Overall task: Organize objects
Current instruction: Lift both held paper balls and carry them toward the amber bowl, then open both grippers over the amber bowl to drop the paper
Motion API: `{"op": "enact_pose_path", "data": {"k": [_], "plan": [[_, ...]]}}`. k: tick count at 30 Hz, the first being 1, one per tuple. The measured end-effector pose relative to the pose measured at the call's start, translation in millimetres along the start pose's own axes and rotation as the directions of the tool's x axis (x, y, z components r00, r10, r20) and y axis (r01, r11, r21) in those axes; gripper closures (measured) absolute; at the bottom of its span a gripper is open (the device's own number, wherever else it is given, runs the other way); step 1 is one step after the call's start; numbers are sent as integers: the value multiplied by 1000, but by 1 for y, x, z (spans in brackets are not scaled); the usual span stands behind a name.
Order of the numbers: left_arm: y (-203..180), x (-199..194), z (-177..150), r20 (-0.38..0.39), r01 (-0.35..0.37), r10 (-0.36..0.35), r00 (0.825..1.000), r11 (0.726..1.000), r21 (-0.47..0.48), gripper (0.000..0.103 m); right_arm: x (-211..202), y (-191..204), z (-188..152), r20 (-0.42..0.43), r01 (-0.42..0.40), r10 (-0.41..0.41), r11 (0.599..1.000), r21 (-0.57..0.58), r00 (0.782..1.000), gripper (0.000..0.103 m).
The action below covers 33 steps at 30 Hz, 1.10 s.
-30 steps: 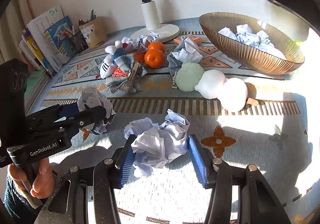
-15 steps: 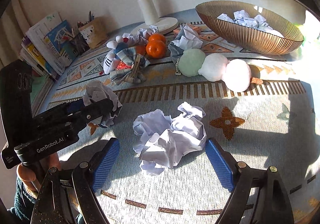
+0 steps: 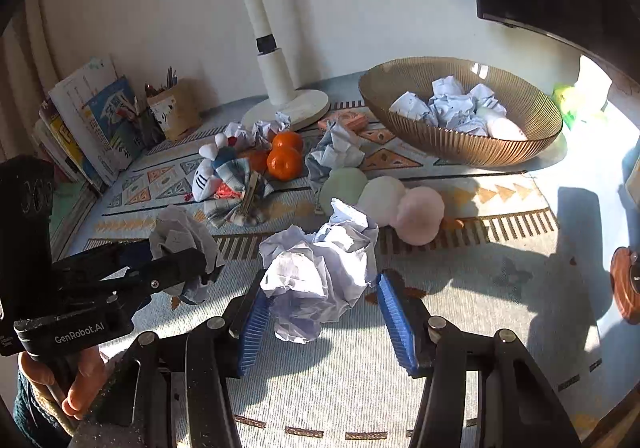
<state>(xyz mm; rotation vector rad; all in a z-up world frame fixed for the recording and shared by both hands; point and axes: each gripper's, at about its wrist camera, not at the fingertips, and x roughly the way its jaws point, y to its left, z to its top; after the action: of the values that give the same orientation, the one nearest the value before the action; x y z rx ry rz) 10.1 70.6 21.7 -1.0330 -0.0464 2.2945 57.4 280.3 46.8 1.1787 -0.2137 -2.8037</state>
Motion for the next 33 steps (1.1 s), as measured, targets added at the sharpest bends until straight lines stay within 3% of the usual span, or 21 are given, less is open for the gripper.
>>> {"op": "enact_pose_path", "data": {"k": [3, 6, 7, 11, 16, 17, 18, 19, 21, 27, 33], "plan": [[-22, -3, 45, 30, 40, -41, 999, 998, 43, 55, -33, -24, 36, 138, 44, -48, 999, 32, 989, 51], [-35, 9, 96, 50, 106, -108, 993, 993, 49, 55, -57, -55, 72, 253, 82, -110, 989, 121, 961, 50], [-42, 16, 112, 62, 94, -98, 993, 993, 70, 55, -61, -66, 82, 275, 91, -132, 983, 158, 952, 50], [-60, 54, 163, 93, 49, -60, 994, 992, 116, 55, -56, -100, 110, 293, 92, -170, 961, 262, 941, 50], [-63, 113, 208, 93, 26, -33, 995, 997, 74, 55, -15, -117, 127, 234, 81, -148, 958, 275, 961, 50], [-63, 126, 213, 73, 30, -35, 997, 997, 67, 53, -7, -118, 128, 223, 80, -144, 959, 272, 964, 49], [-63, 139, 216, 46, 43, -45, 998, 997, 61, 43, 1, -118, 129, 213, 83, -143, 960, 269, 967, 48], [-61, 150, 218, 21, 51, -52, 998, 998, 41, 24, 8, -119, 131, 203, 88, -144, 961, 262, 968, 40], [-54, 161, 219, 19, 52, -51, 998, 999, -7, 5, 25, -120, 134, 166, 98, -141, 965, 242, 976, 35], [-38, 148, 206, 24, 80, -79, 997, 995, -58, 5, 32, -127, 123, 131, 84, -122, 962, 262, 984, 35], [-22, 92, 184, 89, 75, -67, 994, 994, -83, 5, 10, -111, 111, 155, 67, -107, 967, 247, 982, 35]]}}
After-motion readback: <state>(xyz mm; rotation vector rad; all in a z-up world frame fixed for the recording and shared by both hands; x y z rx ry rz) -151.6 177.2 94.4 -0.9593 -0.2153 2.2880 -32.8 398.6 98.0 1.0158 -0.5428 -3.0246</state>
